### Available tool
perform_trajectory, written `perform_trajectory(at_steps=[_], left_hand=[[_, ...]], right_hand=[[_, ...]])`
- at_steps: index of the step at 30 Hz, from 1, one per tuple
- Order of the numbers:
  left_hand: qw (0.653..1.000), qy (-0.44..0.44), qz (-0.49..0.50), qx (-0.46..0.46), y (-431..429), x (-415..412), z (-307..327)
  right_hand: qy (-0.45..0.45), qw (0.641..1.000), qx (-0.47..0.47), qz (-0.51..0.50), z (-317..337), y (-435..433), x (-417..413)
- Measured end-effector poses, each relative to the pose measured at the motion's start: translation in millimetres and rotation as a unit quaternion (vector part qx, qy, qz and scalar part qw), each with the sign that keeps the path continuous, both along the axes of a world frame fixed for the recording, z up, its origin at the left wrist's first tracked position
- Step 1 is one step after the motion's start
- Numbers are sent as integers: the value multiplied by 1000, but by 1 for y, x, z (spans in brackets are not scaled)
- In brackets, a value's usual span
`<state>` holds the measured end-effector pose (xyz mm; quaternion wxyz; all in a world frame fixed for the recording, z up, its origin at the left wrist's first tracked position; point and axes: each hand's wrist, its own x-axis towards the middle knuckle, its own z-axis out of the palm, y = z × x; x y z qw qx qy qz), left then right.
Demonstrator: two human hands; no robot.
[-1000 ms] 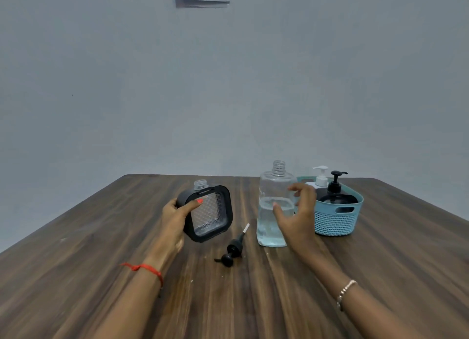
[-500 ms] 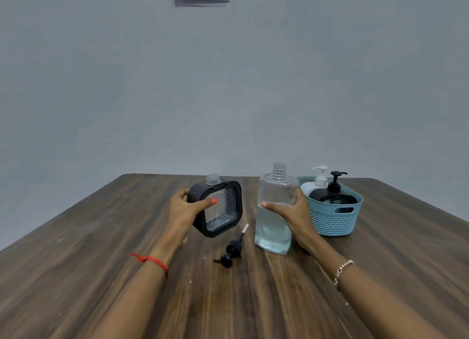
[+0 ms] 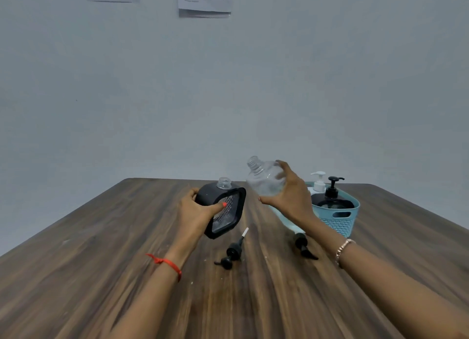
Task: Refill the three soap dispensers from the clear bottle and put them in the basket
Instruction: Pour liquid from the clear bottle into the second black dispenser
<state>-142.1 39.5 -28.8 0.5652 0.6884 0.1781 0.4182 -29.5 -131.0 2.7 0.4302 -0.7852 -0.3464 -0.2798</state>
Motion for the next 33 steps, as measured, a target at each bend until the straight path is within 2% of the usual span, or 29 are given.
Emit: perform_trajectory(at_steps=[7, 16, 33], left_hand=[[999, 17, 8, 43, -17, -12, 6], [999, 16, 5, 43, -31, -16, 12], [999, 14, -5, 50, -40, -16, 11]], right_hand=[[-137, 980, -128, -62, 22, -12, -8], [-230, 947, -194, -115, 25, -25, -12], [-293, 918, -224, -148, 29, -35, -12]])
